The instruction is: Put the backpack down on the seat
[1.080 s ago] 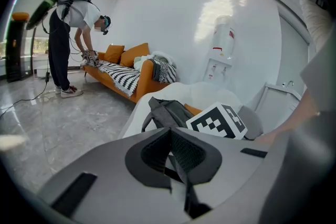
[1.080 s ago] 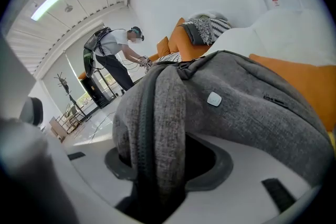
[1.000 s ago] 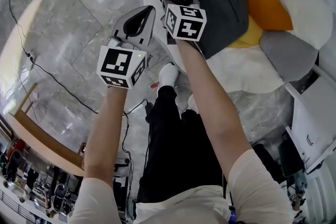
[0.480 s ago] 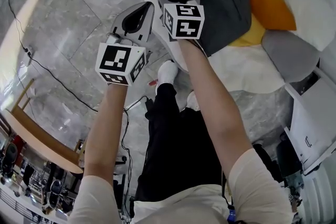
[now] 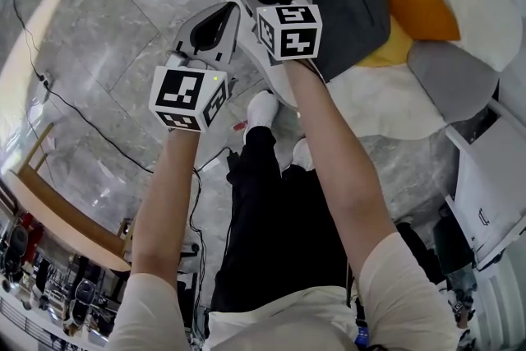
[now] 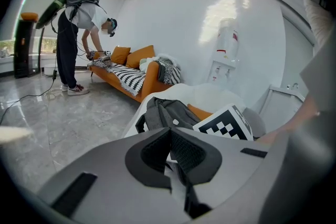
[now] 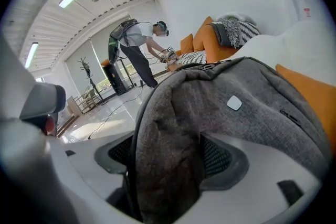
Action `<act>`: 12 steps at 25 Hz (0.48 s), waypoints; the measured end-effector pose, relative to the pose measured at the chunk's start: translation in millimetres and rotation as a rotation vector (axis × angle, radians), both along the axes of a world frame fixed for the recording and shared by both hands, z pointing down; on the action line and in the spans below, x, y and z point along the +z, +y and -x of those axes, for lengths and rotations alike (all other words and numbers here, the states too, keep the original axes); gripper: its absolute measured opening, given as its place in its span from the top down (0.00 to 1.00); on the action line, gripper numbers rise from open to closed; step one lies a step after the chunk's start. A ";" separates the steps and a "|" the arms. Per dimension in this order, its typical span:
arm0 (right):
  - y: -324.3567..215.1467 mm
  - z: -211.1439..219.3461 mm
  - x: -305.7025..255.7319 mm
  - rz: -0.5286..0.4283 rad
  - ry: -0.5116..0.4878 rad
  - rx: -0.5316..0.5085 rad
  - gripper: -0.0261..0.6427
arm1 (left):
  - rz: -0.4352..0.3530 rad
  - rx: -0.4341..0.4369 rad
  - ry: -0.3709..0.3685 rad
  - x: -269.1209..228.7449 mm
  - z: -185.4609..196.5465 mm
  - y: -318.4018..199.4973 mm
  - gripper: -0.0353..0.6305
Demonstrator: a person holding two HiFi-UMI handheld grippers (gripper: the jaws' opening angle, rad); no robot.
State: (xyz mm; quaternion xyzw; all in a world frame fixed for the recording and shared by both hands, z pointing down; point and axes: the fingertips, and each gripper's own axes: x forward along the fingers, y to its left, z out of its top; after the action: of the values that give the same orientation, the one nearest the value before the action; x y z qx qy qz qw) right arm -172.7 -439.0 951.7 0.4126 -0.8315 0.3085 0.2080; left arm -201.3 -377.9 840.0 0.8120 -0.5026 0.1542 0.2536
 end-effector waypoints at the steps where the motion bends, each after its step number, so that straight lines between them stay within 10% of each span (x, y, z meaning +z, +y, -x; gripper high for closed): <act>1: 2.1 -1.6 -2.3 0.005 0.001 0.000 0.43 | 0.001 -0.001 -0.002 -2.4 0.2 1.4 0.92; 12: 26.3 -26.1 -47.9 0.045 0.009 -0.008 0.44 | 0.015 0.004 -0.007 -46.9 -4.4 14.9 0.92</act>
State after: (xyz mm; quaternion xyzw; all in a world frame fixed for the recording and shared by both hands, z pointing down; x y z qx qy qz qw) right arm -146.6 -412.7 903.7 0.4058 -0.8250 0.3245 0.2221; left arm -196.9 -363.0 793.1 0.8106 -0.5006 0.1615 0.2576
